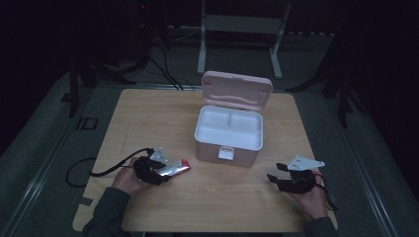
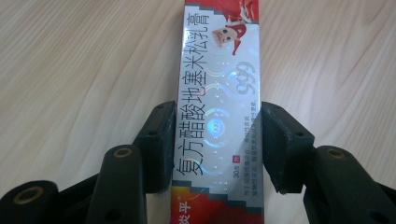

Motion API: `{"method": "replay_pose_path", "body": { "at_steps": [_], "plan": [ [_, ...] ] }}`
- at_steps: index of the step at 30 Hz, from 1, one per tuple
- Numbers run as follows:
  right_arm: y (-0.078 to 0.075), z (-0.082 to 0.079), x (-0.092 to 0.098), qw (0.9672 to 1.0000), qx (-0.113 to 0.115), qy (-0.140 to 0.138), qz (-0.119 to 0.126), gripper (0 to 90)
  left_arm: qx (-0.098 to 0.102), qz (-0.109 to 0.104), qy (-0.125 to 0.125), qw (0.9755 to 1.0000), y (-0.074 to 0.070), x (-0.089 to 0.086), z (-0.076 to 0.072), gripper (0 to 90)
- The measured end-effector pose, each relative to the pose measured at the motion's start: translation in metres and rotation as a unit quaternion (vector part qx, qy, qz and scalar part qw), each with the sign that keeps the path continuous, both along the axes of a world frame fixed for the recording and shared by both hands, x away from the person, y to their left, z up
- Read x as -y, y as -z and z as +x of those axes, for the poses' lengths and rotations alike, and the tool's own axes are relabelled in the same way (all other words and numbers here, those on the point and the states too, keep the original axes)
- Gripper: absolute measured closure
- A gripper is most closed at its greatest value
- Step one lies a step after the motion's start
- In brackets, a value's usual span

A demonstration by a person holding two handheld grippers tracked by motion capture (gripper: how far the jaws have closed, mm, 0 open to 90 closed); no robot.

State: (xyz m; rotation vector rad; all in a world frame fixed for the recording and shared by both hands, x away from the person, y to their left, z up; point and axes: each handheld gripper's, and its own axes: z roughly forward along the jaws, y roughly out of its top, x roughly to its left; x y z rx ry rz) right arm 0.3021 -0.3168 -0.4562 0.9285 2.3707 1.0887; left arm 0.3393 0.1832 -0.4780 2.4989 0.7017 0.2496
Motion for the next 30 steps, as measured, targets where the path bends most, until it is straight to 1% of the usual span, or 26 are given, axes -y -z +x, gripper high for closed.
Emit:
{"method": "replay_pose_path", "body": {
  "at_steps": [3, 6, 7, 8, 11, 12, 13, 14, 16, 18, 20, 22, 24, 28, 30],
  "plan": [
    [-0.001, 0.0, -0.002, 1.0, 0.0, -0.003, -0.005, 42.0, 0.002, 0.001, -0.033, 0.9995, 0.001, -0.02, -0.003, 49.3],
    [-0.003, 0.001, -0.005, 1.0, 0.001, -0.007, -0.006, 42.4, 0.003, -0.004, -0.063, 0.998, 0.002, -0.035, -0.005, 49.2],
    [-0.003, 0.001, -0.005, 1.0, 0.001, -0.007, -0.006, 42.4, 0.003, -0.004, -0.063, 0.998, 0.002, -0.035, -0.005, 49.2],
    [-0.004, 0.001, -0.005, 0.9999, 0.001, -0.008, -0.006, 42.5, 0.003, -0.008, -0.072, 0.9974, 0.002, -0.04, -0.005, 49.2],
    [-0.006, 0.002, -0.008, 0.9999, 0.001, -0.009, -0.009, 42.8, 0.001, -0.01, -0.077, 0.997, 0.003, -0.044, -0.006, 48.5],
    [-0.006, 0.003, -0.008, 0.9999, 0.001, -0.009, -0.01, 42.9, 0.002, -0.007, -0.076, 0.997, 0.004, -0.044, -0.006, 47.2],
    [-0.006, 0.003, -0.009, 0.9999, 0.0, -0.01, -0.011, 42.9, 0.008, -0.005, -0.077, 0.997, 0.005, -0.042, -0.006, 44.4],
    [-0.007, 0.004, -0.009, 0.9999, 0.0, -0.01, -0.011, 42.9, 0.01, -0.007, -0.076, 0.997, 0.005, -0.042, -0.007, 38.7],
    [-0.008, 0.004, -0.01, 0.9999, 0.0, -0.009, -0.011, 44.8, 0.019, -0.018, -0.067, 0.9974, 0.002, -0.04, -0.008, 38.0],
    [-0.012, 0.005, -0.011, 0.9999, 0.0, -0.009, -0.011, 45.9, 0.028, -0.024, -0.066, 0.9972, -0.004, -0.037, -0.009, 37.5],
    [-0.017, 0.008, -0.013, 0.9999, 0.0, -0.006, -0.009, 45.9, 0.037, -0.035, -0.064, 0.9966, -0.012, -0.034, -0.008, 37.6],
    [-0.023, 0.011, -0.014, 1.0, 0.002, -0.004, -0.002, 45.9, 0.042, -0.042, -0.059, 0.9965, -0.022, -0.03, -0.006, 37.7],
    [-0.032, 0.015, -0.016, 1.0, 0.005, -0.001, -0.003, 45.9, 0.05, -0.05, -0.054, 0.9961, -0.033, -0.023, -0.003, 39.9],
    [-0.048, 0.022, -0.019, 0.9999, 0.014, 0.001, 0.006, 45.9, 0.062, -0.076, -0.043, 0.9942, -0.056, -0.006, 0.006, 40.9],
    [-0.057, 0.027, -0.02, 0.9997, 0.019, 0.003, 0.012, 45.9, 0.069, -0.093, -0.035, 0.9926, -0.068, 0.002, 0.012, 41.5]
  ]
}}
